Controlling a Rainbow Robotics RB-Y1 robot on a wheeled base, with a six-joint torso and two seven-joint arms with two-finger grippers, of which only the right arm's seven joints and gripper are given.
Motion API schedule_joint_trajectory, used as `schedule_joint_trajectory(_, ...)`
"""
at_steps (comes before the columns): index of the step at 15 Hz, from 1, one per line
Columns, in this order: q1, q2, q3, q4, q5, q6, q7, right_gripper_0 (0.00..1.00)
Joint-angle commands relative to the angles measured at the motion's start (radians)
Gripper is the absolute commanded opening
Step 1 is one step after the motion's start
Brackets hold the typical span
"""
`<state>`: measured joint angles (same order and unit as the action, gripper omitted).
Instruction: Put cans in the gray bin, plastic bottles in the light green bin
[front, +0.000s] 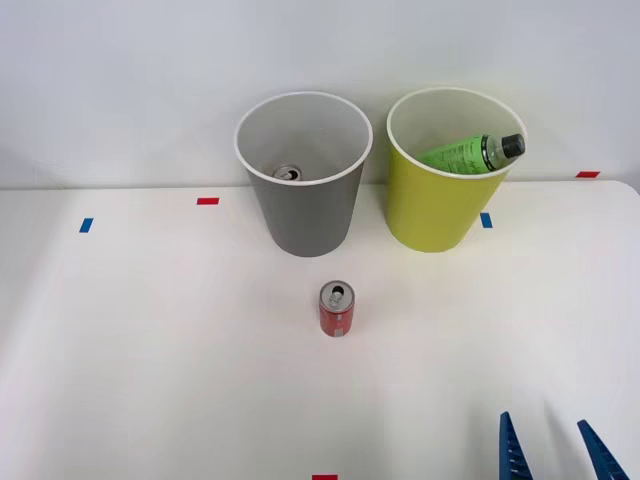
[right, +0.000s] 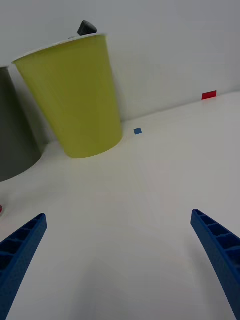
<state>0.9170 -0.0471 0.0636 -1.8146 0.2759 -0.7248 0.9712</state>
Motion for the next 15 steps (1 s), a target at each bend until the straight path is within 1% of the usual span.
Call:
schedule_joint_trajectory(1, 0.0, -0.099, 0.081, -0.014, -0.041, -0.005, 0.027, 1.0)
schedule_joint_trajectory(2, -0.009, -0.129, 0.099, -0.014, -0.05, -0.004, 0.044, 1.0)
schedule_joint_trajectory(3, -0.023, -0.158, 0.114, -0.014, -0.069, -0.005, 0.107, 1.0)
schedule_joint_trajectory(5, -0.05, -0.217, 0.166, -0.012, -0.17, -0.004, 0.31, 1.0)
schedule_joint_trajectory(7, -0.081, -0.272, 0.237, -0.012, -0.282, -0.004, 0.481, 1.0)
schedule_joint_trajectory(8, -0.095, -0.293, 0.263, -0.014, -0.316, -0.002, 0.541, 1.0)
schedule_joint_trajectory(11, -0.162, -0.366, 0.367, -0.012, -0.457, 0.01, 0.682, 1.0)
schedule_joint_trajectory(15, -0.265, -0.439, 0.478, -0.012, -0.63, 0.028, 0.833, 1.0)
